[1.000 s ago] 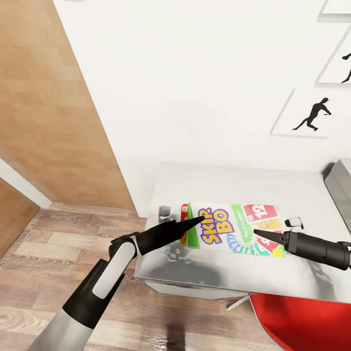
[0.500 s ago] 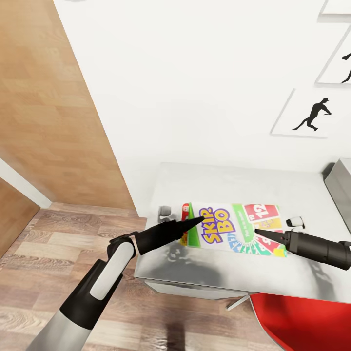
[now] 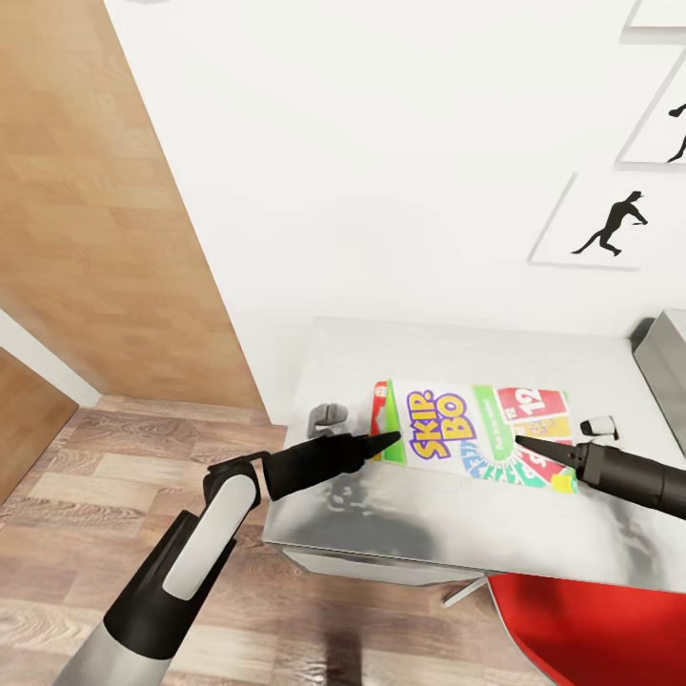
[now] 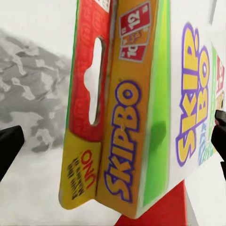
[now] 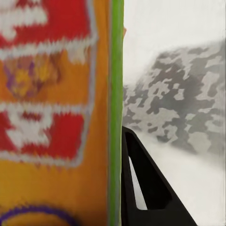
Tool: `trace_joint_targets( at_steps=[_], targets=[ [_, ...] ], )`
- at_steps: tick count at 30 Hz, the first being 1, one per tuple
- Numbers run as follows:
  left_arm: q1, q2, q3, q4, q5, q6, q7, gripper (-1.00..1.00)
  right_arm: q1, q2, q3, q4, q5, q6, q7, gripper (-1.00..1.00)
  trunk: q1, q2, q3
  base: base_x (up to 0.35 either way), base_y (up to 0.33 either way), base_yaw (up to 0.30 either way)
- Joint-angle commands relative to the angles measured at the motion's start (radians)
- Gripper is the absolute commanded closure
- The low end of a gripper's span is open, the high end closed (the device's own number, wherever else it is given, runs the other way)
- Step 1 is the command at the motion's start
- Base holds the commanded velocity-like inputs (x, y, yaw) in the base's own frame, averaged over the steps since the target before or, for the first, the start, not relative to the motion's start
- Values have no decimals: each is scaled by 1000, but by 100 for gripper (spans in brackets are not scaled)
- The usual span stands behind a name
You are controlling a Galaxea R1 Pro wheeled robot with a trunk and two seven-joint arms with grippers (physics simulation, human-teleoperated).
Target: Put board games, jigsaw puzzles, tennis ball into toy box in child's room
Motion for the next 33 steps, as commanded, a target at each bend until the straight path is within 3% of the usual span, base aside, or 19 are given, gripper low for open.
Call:
trace_joint_targets(
  at_steps=[1, 14, 26, 33],
  targets=[
    [3, 2, 2, -8, 0, 7, 3, -100, -1, -1, -5, 0, 3, 4, 5, 100, -4, 6, 2, 0, 0, 0],
    [-1, 6, 7, -25, -1, 14, 16, -100, 4, -5, -46, 0, 3, 4, 8, 100, -54, 97, 45, 0, 0, 0],
    [-4, 12, 79, -26, 0, 83, 9, -100, 3, -8, -55, 0, 3, 4, 9, 100, -100, 181, 98, 0, 0, -1],
    [-5, 12, 93, -21, 0, 103, 8, -100, 4, -9, -56, 0, 3, 4, 10, 100, -126, 230, 131, 0, 0, -39]
  ],
)
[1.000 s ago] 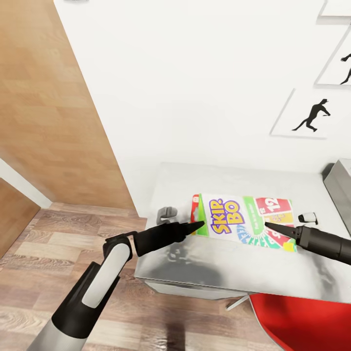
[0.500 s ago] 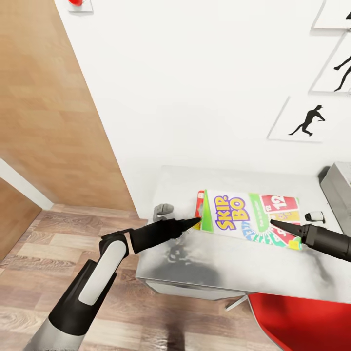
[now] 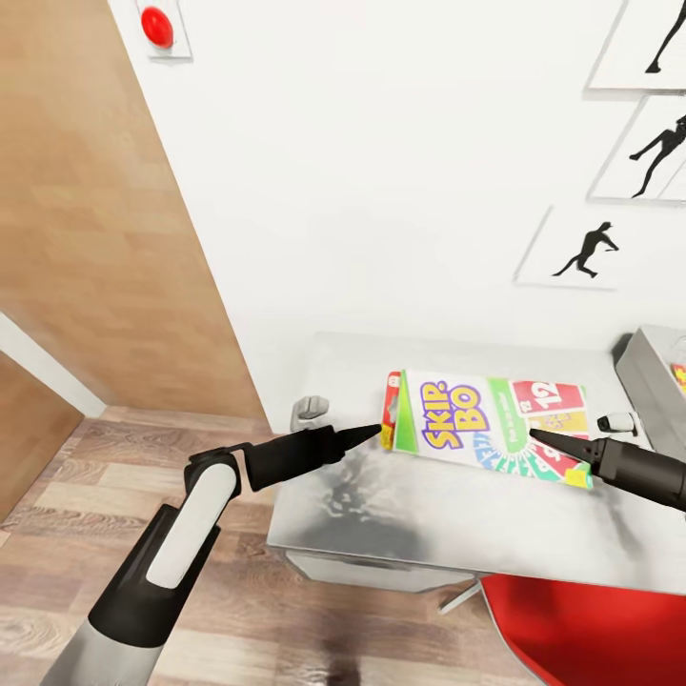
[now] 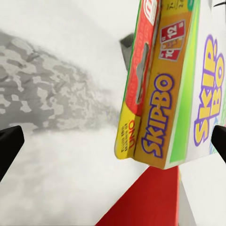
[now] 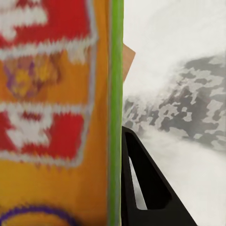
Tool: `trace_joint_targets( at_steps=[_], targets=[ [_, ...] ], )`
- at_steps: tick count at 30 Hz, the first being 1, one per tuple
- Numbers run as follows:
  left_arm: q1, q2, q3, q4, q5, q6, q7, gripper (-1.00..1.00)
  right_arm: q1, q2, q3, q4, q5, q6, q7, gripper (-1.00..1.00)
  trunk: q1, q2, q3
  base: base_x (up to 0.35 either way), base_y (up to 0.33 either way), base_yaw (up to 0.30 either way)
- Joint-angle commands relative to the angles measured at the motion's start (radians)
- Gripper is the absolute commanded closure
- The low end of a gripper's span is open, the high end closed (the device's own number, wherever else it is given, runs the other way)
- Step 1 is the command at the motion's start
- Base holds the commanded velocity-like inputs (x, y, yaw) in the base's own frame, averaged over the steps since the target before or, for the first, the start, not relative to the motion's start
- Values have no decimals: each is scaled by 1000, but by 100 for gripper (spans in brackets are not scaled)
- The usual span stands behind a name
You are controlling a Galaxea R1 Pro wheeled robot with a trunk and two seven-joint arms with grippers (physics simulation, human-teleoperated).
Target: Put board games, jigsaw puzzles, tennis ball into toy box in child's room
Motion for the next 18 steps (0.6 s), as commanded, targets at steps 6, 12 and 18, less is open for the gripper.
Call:
trace_joint_targets(
  at_steps=[6, 12, 18],
  targets=[
    [-1, 0, 5, 2, -3, 11, -6, -100, 0, -1, -1, 0, 4, 3, 7, 100, -23, 42, 28, 0, 0, -66],
    [-1, 0, 6, 5, -3, 14, -5, -100, 1, -13, -3, -1, 4, 3, 10, 100, -46, 84, 56, 0, 0, -79],
    [-1, 1, 6, 5, -4, 14, -5, -100, 4, -21, -3, -1, 4, 3, 11, 100, -69, 126, 85, 0, 0, -83]
  ],
)
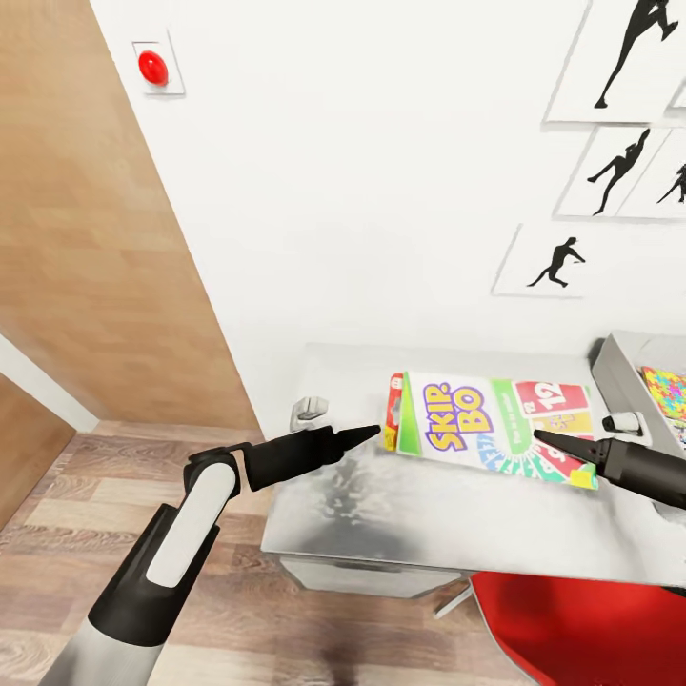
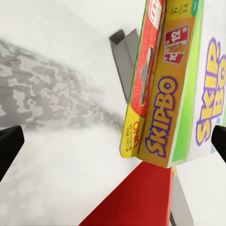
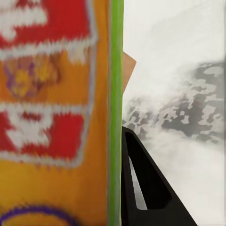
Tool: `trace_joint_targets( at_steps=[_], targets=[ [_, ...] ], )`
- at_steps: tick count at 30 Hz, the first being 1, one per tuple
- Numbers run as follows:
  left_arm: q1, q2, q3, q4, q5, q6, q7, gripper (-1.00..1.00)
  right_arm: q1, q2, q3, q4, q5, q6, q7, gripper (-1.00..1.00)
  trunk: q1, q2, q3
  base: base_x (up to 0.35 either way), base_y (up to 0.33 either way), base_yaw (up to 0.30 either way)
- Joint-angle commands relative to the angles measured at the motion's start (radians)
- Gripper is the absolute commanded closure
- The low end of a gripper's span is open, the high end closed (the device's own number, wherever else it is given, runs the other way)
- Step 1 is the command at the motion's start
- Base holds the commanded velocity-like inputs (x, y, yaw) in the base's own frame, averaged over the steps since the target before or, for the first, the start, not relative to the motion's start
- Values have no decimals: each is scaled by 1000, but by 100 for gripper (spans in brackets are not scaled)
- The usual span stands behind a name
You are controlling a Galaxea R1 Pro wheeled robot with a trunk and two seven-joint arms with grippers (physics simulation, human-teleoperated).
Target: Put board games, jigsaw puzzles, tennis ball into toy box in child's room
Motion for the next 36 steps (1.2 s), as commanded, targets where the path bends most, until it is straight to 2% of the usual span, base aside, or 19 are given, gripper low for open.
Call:
trace_joint_targets(
  at_steps=[1, 4, 7, 8, 14, 17, 18, 21, 33, 36],
  targets=[
    [-1, 1, 0, 0, -5, 2, -5, -100, 0, -1, -1, 0, 4, 3, 5, 100, -4, 6, 4, 0, 0, -84],
    [-1, 1, 0, 0, -5, 2, -5, -100, 0, -3, -3, 0, 4, 3, 6, 100, -15, 27, 18, 0, 0, -84],
    [-1, 0, 0, 1, -5, 2, -5, -100, 2, -5, -23, 0, 3, 3, 9, 100, -27, 48, 32, 0, 0, -85],
    [-1, -1, 0, 1, -6, 1, -4, -100, 5, -7, -71, 0, 3, 3, 29, 100, -31, 55, 37, 0, 0, -86],
    [-1, 0, 0, 1, -6, 1, -3, -100, 15, -22, -126, 0, 3, 3, 73, 100, -54, 97, 66, 0, 0, -88],
    [-1, 0, 0, 1, -6, 1, -3, -100, 21, -24, -155, 0, 3, 3, 83, 100, -65, 118, 80, 0, 0, -90],
    [-1, 0, 0, 2, -7, 1, -3, -100, 26, -25, -182, 0, 3, 3, 89, 100, -69, 125, 85, 0, 0, -93],
    [-1, 0, 6, 1, -5, 1, -6, -100, 29, -26, -204, 0, 3, 3, 93, 100, -80, 146, 99, 0, 0, -97],
    [-1, -1, 20, 0, -4, 1, -10, -100, 31, -26, -217, 1, 5, 3, 88, 100, -126, 230, 156, 0, 0, -105],
    [-2, -9, 20, -1, -4, 1, -8, -100, 27, -23, -220, 4, 7, 3, 35, 100, -138, 251, 170, 0, 0, -112]
  ],
)
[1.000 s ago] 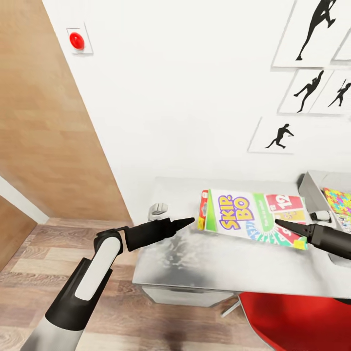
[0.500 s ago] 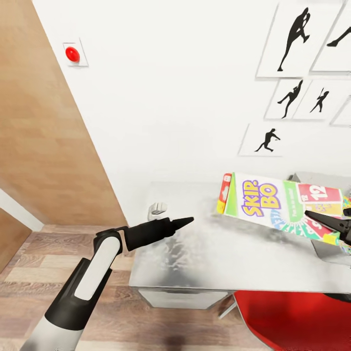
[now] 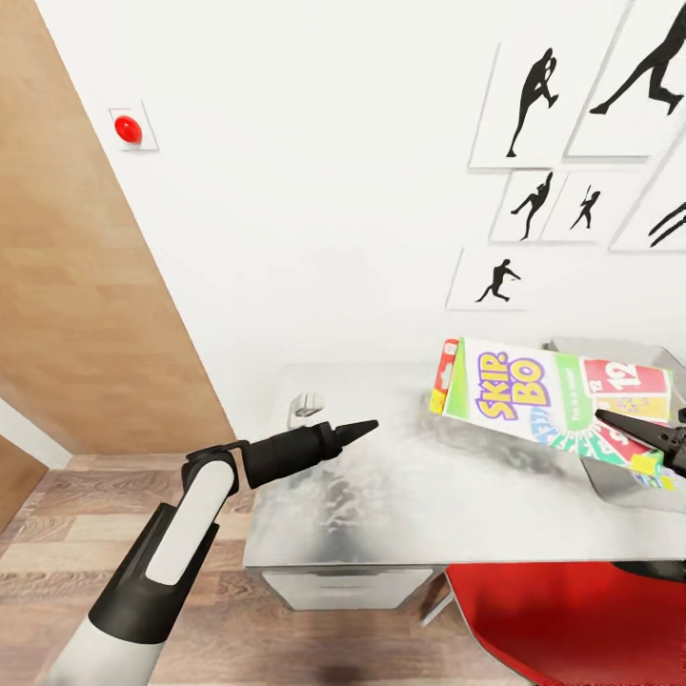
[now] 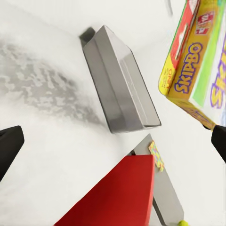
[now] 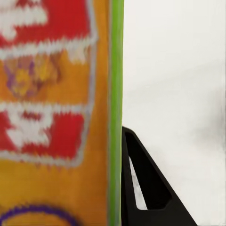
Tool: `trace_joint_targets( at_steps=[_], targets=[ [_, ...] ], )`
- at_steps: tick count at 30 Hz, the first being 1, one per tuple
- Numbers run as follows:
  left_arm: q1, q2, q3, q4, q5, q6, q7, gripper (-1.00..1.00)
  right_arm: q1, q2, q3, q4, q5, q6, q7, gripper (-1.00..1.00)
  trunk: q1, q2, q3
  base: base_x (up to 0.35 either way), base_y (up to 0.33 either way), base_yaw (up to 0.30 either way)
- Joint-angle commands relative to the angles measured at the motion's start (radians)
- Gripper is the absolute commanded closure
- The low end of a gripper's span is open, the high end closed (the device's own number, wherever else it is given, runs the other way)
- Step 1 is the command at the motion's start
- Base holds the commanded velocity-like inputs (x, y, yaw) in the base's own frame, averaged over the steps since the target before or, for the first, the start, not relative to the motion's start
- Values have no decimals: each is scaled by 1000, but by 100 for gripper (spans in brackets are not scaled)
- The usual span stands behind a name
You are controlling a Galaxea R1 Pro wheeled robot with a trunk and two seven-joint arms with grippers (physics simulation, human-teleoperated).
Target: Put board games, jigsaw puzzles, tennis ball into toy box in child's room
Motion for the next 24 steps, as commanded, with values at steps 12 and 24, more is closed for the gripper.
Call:
trace_joint_targets(
  at_steps=[12, 24],
  targets=[
    [-25, -50, -5, -6, -5, 2, 2, -100, -134, 23, -44, 101, -58, 5, -431, 100, -23, 41, 37, 0, 0, -115],
    [-27, -56, -4, -2, -6, 3, 5, -100, -267, 67, -93, 164, -102, 5, -656, 100, -23, 41, 57, 0, 0, -116]
  ],
)
